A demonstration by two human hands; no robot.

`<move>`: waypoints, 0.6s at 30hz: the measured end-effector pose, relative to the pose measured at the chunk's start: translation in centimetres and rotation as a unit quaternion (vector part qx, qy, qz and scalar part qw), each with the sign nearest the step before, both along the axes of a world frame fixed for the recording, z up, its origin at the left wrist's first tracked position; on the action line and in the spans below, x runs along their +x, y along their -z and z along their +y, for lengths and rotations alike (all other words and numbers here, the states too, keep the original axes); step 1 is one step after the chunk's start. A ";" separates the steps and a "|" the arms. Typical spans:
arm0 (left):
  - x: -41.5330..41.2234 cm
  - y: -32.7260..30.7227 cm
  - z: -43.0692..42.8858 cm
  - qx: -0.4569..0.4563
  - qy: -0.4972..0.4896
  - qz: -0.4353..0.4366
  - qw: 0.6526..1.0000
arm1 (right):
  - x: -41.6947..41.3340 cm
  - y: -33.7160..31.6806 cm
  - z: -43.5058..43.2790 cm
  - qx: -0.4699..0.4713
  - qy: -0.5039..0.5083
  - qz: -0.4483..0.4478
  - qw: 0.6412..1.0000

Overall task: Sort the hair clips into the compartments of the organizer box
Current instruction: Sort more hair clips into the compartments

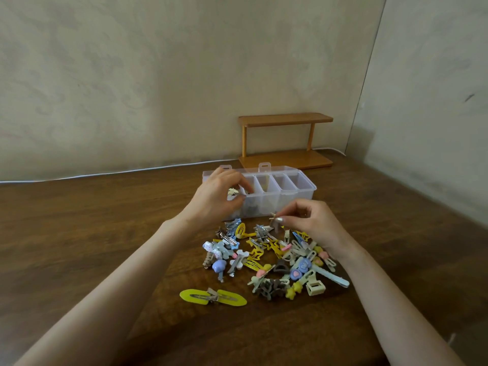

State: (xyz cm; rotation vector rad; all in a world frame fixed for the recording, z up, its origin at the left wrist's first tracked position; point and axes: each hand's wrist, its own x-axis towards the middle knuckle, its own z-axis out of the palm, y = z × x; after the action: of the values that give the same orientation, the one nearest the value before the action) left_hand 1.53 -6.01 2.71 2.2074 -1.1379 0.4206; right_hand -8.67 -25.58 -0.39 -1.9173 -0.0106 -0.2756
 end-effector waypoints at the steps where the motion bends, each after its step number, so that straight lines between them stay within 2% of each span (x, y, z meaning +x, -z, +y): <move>1: -0.4 -0.1 -0.1 0.007 0.022 0.027 0.999 | 0.0 -0.1 -0.1 0.029 0.007 -0.002 1.000; 5: -2.1 -0.2 -0.9 0.056 0.089 0.128 0.986 | 0.1 0.0 0.1 0.108 0.004 -0.005 0.994; 10: -2.7 0.8 -1.7 0.063 0.107 0.098 0.987 | 0.2 0.1 0.3 0.107 -0.013 -0.008 0.994; 18: -2.2 1.1 -1.6 0.049 0.082 0.092 0.991 | 0.3 0.1 0.6 0.082 -0.022 -0.020 0.996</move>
State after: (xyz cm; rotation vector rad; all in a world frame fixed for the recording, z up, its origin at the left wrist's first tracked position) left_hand -0.67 -7.62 1.63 2.1631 -1.2502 0.0915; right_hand -8.39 -25.00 -0.45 -1.7456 -0.0538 -0.2763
